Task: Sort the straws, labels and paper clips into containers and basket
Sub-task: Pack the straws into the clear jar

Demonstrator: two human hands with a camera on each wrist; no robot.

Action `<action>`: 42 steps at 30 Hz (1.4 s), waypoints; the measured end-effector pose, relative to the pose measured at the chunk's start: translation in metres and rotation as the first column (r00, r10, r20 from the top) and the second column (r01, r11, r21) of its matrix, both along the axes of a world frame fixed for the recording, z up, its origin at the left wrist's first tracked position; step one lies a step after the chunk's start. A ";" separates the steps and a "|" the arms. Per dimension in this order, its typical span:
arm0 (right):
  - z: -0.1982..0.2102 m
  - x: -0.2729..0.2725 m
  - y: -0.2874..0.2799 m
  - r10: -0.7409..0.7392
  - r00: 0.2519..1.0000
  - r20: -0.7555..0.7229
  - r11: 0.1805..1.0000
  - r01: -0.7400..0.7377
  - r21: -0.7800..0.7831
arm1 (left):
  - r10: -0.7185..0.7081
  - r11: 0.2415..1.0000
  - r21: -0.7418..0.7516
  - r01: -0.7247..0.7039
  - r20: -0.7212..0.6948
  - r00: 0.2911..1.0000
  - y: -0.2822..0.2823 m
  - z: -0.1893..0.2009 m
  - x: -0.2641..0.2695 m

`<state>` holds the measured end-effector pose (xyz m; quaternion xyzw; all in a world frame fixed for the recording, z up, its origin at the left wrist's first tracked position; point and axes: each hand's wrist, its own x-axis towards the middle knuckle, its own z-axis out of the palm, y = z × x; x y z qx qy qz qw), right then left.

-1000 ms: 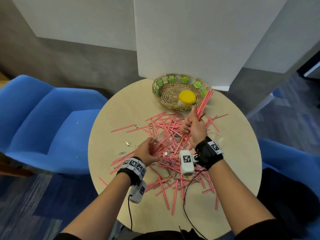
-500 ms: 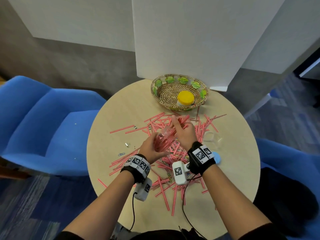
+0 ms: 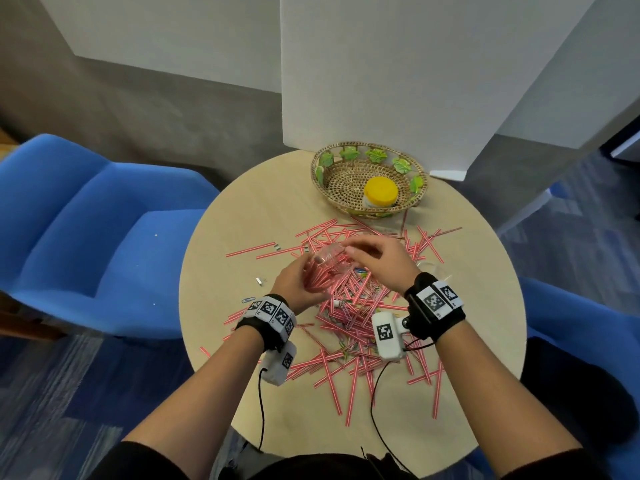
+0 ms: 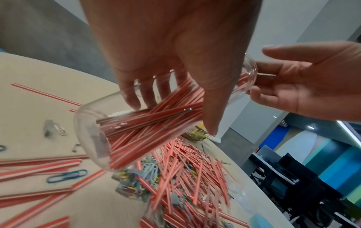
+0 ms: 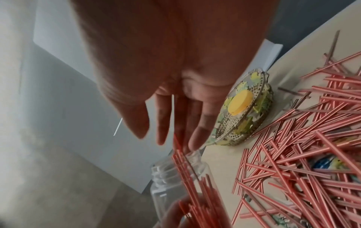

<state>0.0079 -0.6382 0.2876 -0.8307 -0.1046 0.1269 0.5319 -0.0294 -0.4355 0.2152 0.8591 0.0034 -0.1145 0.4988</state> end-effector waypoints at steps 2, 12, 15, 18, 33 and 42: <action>-0.004 0.003 0.009 -0.035 0.999 -0.001 0.999 0.035 0.039 | 0.030 1.000 -0.003 -0.030 -0.004 1.000 0.016 0.000 -0.001; -0.095 -0.024 0.124 0.439 0.893 -0.095 0.728 -0.416 -0.545 | 0.453 0.891 0.008 -0.454 0.041 0.890 0.141 0.001 -0.024; -0.123 -0.045 0.156 0.580 0.809 -0.100 0.584 -0.497 -0.642 | 0.511 0.859 0.018 -0.512 0.035 0.859 0.167 -0.002 -0.036; -0.142 -0.054 0.168 0.641 0.764 -0.075 0.499 -0.489 -0.715 | 0.545 0.838 0.023 -0.545 0.019 0.838 0.184 -0.009 -0.046; -0.154 -0.067 0.163 0.732 0.677 -0.080 0.362 -0.486 -0.795 | 0.478 0.878 -0.020 -0.478 -0.023 0.878 0.162 -0.032 -0.060; -0.157 -0.049 0.189 0.703 0.661 -0.261 0.140 -0.489 -0.861 | 0.478 0.877 -0.057 -0.478 -0.015 0.878 0.160 -0.026 -0.067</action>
